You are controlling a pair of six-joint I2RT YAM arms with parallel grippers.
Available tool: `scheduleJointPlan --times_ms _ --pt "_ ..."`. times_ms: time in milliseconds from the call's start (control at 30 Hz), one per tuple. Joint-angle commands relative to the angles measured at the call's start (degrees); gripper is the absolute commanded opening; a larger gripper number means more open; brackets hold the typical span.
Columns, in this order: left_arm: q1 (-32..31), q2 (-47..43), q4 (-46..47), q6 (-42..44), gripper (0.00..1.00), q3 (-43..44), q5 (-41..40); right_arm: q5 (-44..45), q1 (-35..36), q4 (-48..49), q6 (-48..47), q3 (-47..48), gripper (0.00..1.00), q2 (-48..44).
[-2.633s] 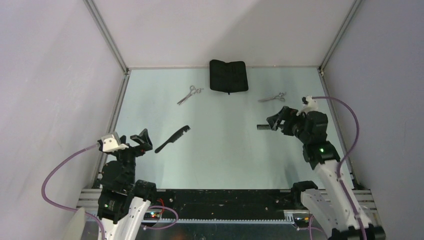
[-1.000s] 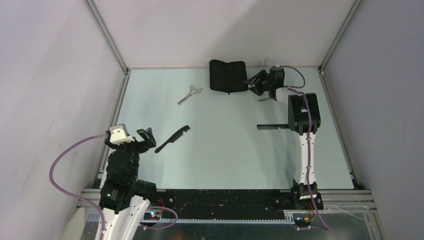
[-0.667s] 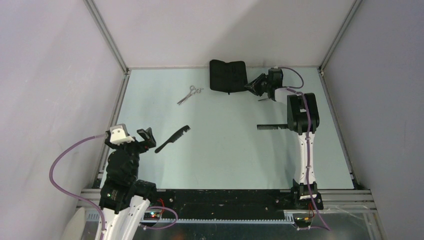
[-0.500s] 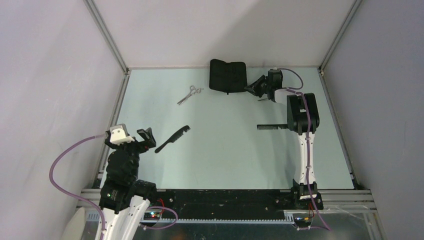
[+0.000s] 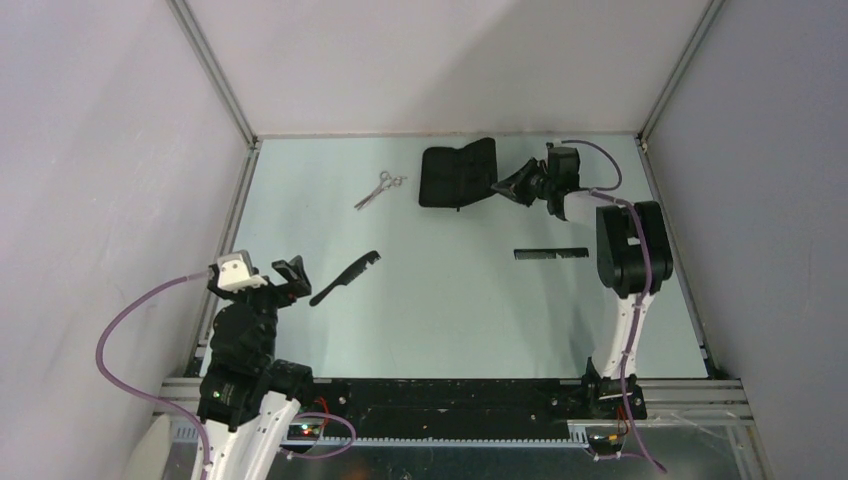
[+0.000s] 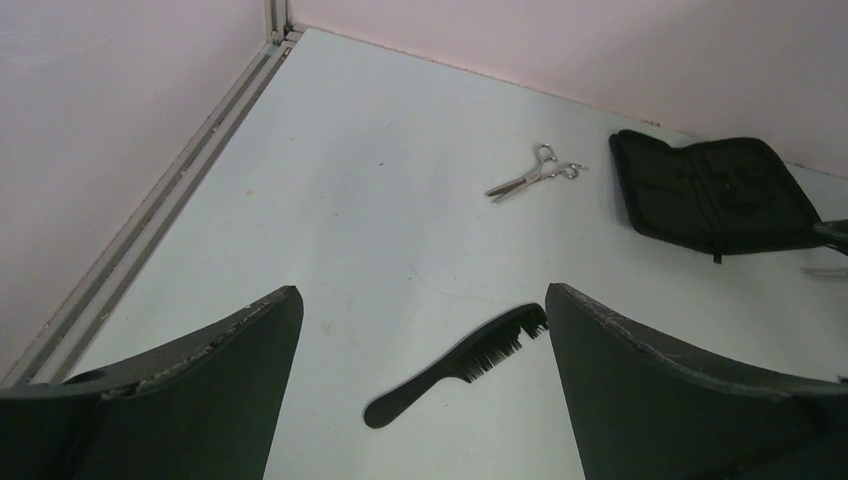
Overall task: Sort the hair-cutting tools
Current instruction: Move the hairdressing tool bag to the center of the board.
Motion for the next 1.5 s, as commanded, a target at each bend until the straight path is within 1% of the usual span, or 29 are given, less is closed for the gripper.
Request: scheduleJointPlan --times_ms 0,167,200,267,367,400,567,633,767,867,1033,1167,1267,1367,1467 --pt "-0.3 -1.3 0.6 0.6 0.98 0.8 1.0 -3.5 2.2 1.2 -2.6 -6.6 0.0 -10.9" --pt "-0.3 -2.1 -0.3 0.1 0.98 1.1 1.0 -4.3 4.0 2.3 -2.2 -20.3 0.0 -23.8" --pt "-0.3 -2.3 -0.4 0.0 0.98 1.2 1.0 -4.3 4.4 2.0 -2.4 -21.9 0.0 -25.6" --pt "-0.2 -2.4 -0.3 0.0 0.98 1.2 1.1 -3.9 5.6 1.0 -2.7 -26.8 0.0 -32.7" --pt "-0.2 -2.6 -0.4 -0.1 0.98 1.2 1.4 -2.2 7.7 -0.1 -1.8 -35.9 0.0 -40.2" --pt "-0.3 -2.6 -0.5 -0.1 0.98 1.2 1.4 -1.2 8.1 -0.9 -1.4 -39.2 0.0 -44.1" --pt "-0.2 -2.6 -0.5 -0.1 0.98 1.2 1.6 0.7 11.2 -6.1 -0.5 -47.0 0.0 -55.0" --pt "-0.2 -2.4 -0.5 -0.1 0.98 1.2 1.6 1.6 11.9 -7.3 1.2 -50.1 0.0 -60.3" --pt "-0.3 -2.2 -0.6 -0.1 0.98 1.2 1.6 5.2 13.3 -9.1 5.6 -57.0 0.0 -67.3" --pt "-0.3 -1.9 -0.6 -0.1 0.98 1.2 1.8 4.9 14.5 -9.6 7.2 -59.5 0.0 -69.5" --pt "-0.3 -1.2 -0.5 0.0 0.98 1.1 2.0 5.6 16.8 -11.0 8.3 -62.1 0.08 -70.8" --pt "-0.3 -0.8 -0.6 0.0 0.98 1.2 2.0 6.6 17.3 -12.0 8.2 -63.0 0.19 -71.1" --pt "-0.3 -0.6 -0.6 0.0 0.98 1.2 2.1 7.3 17.3 -14.4 7.7 -63.5 0.3 -71.1" --pt "-0.3 -0.4 -0.5 0.0 0.98 1.3 2.2 7.9 17.3 -15.2 7.6 -63.9 0.38 -70.9" --pt "-0.3 -0.3 -0.5 0.1 0.98 1.2 2.3 8.2 17.3 -15.2 7.5 -64.3 0.43 -70.6"
